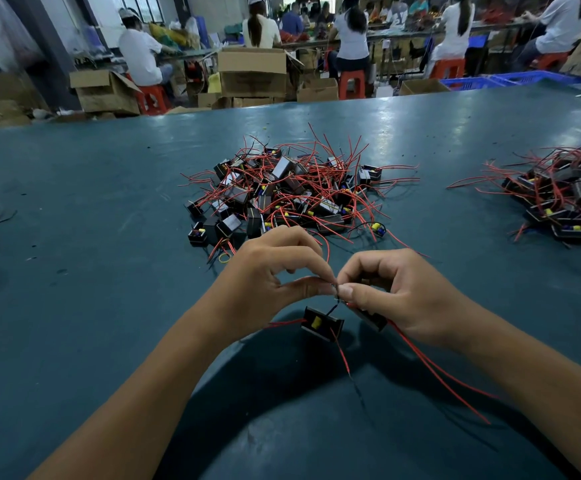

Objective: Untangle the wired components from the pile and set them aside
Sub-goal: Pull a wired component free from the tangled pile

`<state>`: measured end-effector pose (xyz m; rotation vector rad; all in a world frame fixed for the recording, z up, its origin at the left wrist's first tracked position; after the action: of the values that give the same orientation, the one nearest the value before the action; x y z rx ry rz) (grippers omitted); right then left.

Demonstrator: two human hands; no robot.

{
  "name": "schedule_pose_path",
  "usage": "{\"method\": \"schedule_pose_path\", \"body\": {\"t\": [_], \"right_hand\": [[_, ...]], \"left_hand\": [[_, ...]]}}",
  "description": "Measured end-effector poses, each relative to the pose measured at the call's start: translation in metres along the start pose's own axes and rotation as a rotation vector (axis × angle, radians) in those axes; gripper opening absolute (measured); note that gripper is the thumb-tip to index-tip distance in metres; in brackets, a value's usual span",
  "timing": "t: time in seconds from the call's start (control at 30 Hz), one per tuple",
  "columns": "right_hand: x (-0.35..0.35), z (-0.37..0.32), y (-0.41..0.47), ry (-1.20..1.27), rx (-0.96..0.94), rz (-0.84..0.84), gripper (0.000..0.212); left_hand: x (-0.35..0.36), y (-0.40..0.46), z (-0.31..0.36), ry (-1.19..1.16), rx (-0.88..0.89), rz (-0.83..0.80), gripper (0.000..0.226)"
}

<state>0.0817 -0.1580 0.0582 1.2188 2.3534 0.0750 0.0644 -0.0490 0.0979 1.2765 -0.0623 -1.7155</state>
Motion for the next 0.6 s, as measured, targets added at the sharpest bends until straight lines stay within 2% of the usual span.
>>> {"method": "schedule_pose_path", "body": {"t": [0.1, 0.33, 0.43, 0.6], "right_hand": [[0.001, -0.003, -0.001, -0.064, -0.019, 0.003, 0.005], [-0.004, -0.002, -0.001, -0.125, -0.027, 0.037, 0.021], [-0.004, -0.004, -0.001, -0.168, -0.049, 0.055, 0.019], [-0.005, -0.008, -0.001, -0.252, -0.085, 0.093, 0.011]], "left_hand": [[0.002, 0.000, 0.001, 0.031, 0.008, -0.021, 0.011], [0.010, 0.000, 0.003, 0.120, 0.010, -0.067, 0.017], [0.014, -0.001, -0.003, 0.025, -0.070, -0.104, 0.012], [0.025, -0.009, -0.024, -0.244, -0.321, -0.155, 0.015]]}}
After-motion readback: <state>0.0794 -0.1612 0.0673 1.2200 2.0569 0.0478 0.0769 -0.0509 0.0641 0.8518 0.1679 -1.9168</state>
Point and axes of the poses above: each hand's wrist, its own y-axis towards the middle knuckle, its own x-axis out of the palm, z = x × y, the point moved 10 cm from there along y, towards the middle knuckle, and after that the axes turned 3 degrees about -z, right-handed, at the moved point
